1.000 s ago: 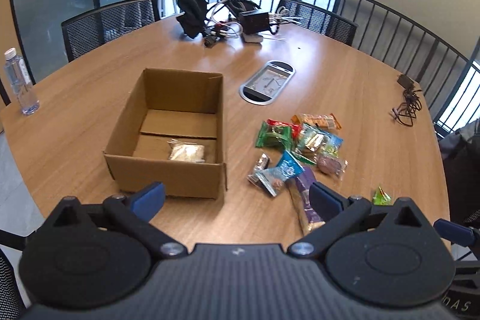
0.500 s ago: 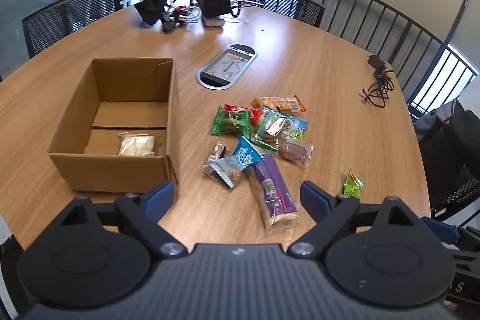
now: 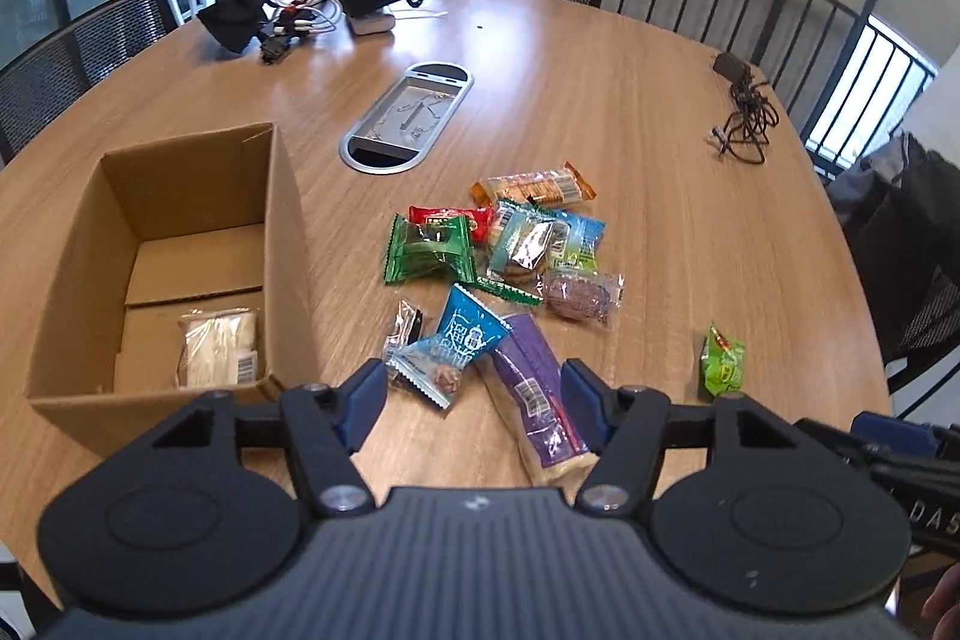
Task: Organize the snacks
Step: 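Move left gripper to the blue snack packet while right gripper approaches the green candy packet, then close left gripper on the blue snack packet while right gripper grasps the green candy packet, then carry the blue packet in left gripper and green packet in right gripper toward the box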
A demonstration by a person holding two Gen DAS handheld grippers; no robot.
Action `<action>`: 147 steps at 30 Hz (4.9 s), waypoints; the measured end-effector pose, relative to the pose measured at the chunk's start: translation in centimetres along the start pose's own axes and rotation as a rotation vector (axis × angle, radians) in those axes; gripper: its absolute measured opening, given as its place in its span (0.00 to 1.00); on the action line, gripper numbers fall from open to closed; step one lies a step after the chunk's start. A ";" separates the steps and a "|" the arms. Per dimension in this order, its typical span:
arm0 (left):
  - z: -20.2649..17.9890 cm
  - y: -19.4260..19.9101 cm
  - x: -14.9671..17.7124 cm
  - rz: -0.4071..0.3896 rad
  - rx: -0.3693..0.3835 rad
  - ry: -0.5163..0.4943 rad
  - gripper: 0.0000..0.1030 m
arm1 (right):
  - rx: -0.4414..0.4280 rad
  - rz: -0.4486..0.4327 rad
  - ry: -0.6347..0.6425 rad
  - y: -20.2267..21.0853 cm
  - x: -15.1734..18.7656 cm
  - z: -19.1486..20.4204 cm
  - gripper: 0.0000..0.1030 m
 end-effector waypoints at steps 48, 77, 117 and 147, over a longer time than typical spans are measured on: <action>0.5 -11.3 -0.3 0.189 0.023 -0.313 0.21 | 0.188 0.177 -0.139 -13.8 -0.7 -3.9 0.34; 1.3 -8.8 -1.1 0.094 -0.025 -0.199 0.63 | 0.078 0.114 -0.030 -8.6 -1.0 -1.1 0.26; 3.0 -7.8 -1.7 0.095 -0.007 -0.070 0.29 | 0.007 0.068 0.037 -7.5 -1.6 3.6 0.26; 11.3 1.5 -3.8 -0.081 -0.122 0.125 0.29 | -0.207 -0.015 0.206 -5.3 -5.0 13.7 0.26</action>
Point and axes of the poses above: each gripper's, at about its wrist camera, not at the fingertips, and y roughly against the way its jaws point, z to its left, x to its underside, the point moved 8 cm from there along -y, roughly the way its jaws point, and after that the axes turned 2 degrees about -z, right-handed, at the moved point
